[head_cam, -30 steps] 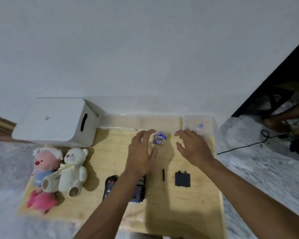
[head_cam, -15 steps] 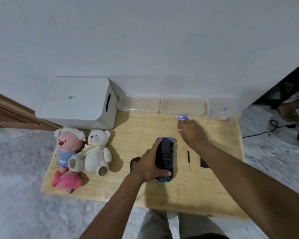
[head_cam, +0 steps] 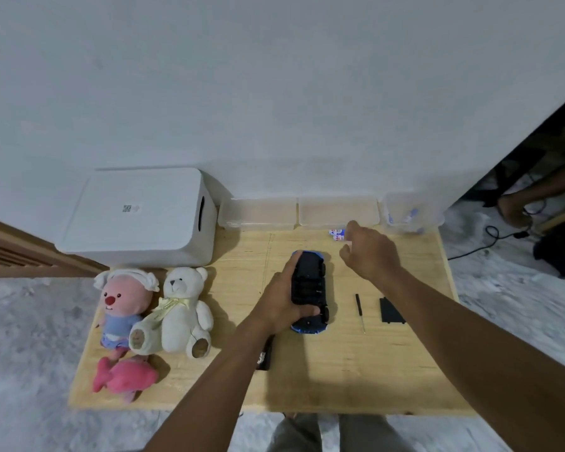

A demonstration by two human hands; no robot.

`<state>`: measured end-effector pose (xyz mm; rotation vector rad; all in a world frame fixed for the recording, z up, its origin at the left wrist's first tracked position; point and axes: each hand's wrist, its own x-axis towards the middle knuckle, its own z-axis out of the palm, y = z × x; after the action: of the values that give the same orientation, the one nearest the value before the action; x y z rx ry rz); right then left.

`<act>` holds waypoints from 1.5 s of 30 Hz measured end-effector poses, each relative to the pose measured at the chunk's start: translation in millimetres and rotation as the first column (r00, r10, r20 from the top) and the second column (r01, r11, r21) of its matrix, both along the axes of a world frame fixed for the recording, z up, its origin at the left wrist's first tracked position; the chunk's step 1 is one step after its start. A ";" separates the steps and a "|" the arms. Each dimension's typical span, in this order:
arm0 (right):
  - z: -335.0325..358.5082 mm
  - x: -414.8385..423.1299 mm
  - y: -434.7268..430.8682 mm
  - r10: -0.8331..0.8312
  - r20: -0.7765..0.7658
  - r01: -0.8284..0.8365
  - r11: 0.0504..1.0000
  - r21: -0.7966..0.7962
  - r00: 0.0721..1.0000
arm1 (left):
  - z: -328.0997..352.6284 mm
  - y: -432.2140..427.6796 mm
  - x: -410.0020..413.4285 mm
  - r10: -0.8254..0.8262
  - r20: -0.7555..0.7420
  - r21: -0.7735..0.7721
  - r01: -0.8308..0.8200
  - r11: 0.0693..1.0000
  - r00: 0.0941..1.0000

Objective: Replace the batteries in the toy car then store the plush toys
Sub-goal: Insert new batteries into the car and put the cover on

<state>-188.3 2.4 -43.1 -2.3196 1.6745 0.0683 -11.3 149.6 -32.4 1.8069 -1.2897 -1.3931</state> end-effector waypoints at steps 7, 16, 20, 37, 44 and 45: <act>-28.7 -3.4 6.0 0.062 -0.201 -0.078 0.994 -0.073 0.978 | 3.7 -8.1 12.2 0.018 -0.030 -0.016 -0.018 1.000 0.999; -26.3 -0.8 5.7 0.114 -0.108 -0.111 0.993 0.039 0.988 | -5.9 -11.7 17.5 0.039 -0.032 -0.020 -0.039 0.999 0.999; -20.9 -0.8 8.2 -0.093 0.008 0.092 0.995 0.036 0.996 | -5.7 -14.5 19.4 0.032 -0.034 -0.011 -0.033 0.999 0.999; -31.8 14.4 10.5 0.065 -0.205 -0.083 0.993 -0.084 0.977 | -20.6 -12.6 33.7 0.021 -0.057 -0.021 -0.023 1.000 0.998; -27.1 8.0 9.2 0.131 -0.200 -0.154 0.983 -0.104 0.971 | -23.0 -11.8 35.8 0.026 -0.105 -0.029 -0.030 0.999 0.994; -26.7 7.7 8.6 0.144 -0.204 -0.169 0.979 -0.111 0.968 | -22.1 -11.8 35.3 0.026 -0.113 -0.029 -0.030 0.999 0.993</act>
<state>-180.6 11.1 -69.8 -2.6143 1.6209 0.2348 24.0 137.8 -54.4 1.6949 -1.2168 -1.4306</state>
